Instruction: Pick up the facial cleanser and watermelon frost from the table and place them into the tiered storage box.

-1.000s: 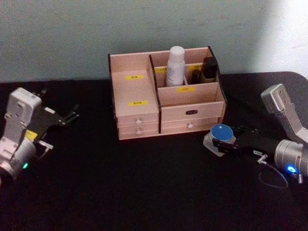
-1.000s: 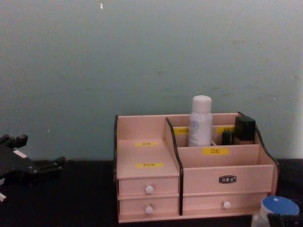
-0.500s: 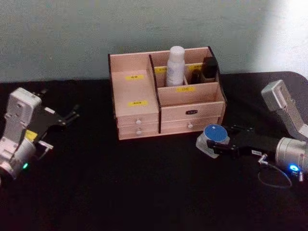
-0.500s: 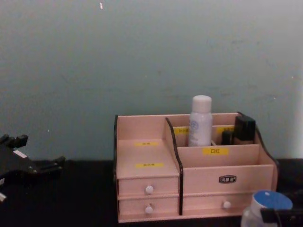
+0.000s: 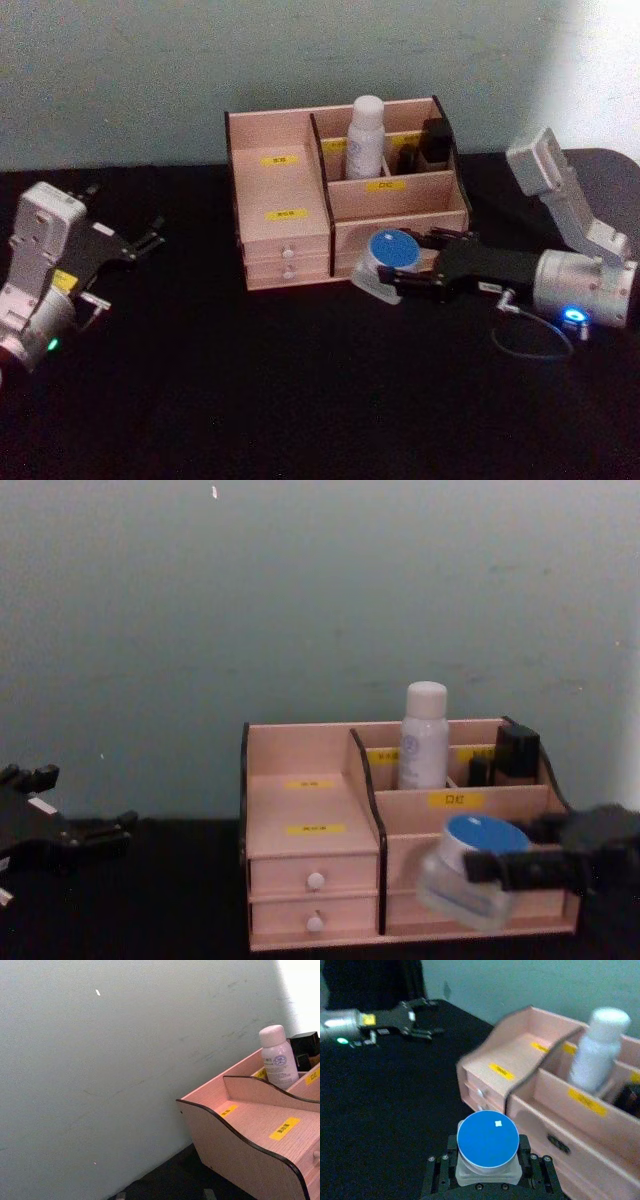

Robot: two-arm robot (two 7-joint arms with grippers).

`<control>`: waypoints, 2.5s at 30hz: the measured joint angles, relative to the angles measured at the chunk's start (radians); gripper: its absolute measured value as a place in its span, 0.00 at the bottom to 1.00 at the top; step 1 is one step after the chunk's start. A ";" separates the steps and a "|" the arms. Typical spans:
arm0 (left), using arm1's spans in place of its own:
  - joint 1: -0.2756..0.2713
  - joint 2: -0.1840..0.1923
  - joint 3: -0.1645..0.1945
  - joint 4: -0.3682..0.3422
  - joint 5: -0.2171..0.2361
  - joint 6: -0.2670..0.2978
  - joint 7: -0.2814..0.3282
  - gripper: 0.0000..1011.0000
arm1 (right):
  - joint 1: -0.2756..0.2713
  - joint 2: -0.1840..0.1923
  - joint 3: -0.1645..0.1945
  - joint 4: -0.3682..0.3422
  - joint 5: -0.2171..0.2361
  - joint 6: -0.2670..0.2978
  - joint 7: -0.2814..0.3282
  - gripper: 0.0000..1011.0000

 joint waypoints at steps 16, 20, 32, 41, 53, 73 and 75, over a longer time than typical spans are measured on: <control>0.000 0.000 0.000 0.000 0.000 0.000 0.000 0.99 | 0.153 -0.093 -0.101 0.074 -0.031 -0.034 0.003 0.71; 0.000 0.000 0.000 0.000 0.000 0.000 0.000 0.99 | 0.189 -0.122 -0.122 0.110 -0.045 -0.042 -0.003 0.71; 0.000 0.000 0.000 0.000 0.000 0.000 0.000 0.99 | 0.293 -0.219 -0.167 0.245 -0.100 -0.066 -0.021 0.71; 0.000 0.000 0.000 0.000 0.000 0.000 0.000 0.99 | 0.360 -0.293 -0.175 0.352 -0.130 -0.076 -0.031 0.71; 0.000 0.000 0.000 0.000 0.000 0.000 0.000 0.99 | 0.433 -0.378 -0.170 0.509 -0.155 -0.085 -0.028 0.71; 0.000 0.000 0.000 0.000 0.000 0.000 0.000 0.99 | 0.461 -0.426 -0.159 0.599 -0.175 -0.059 -0.015 0.71; 0.000 0.000 0.000 0.000 0.000 0.000 0.000 0.99 | 0.462 -0.429 -0.157 0.604 -0.176 -0.057 -0.015 0.71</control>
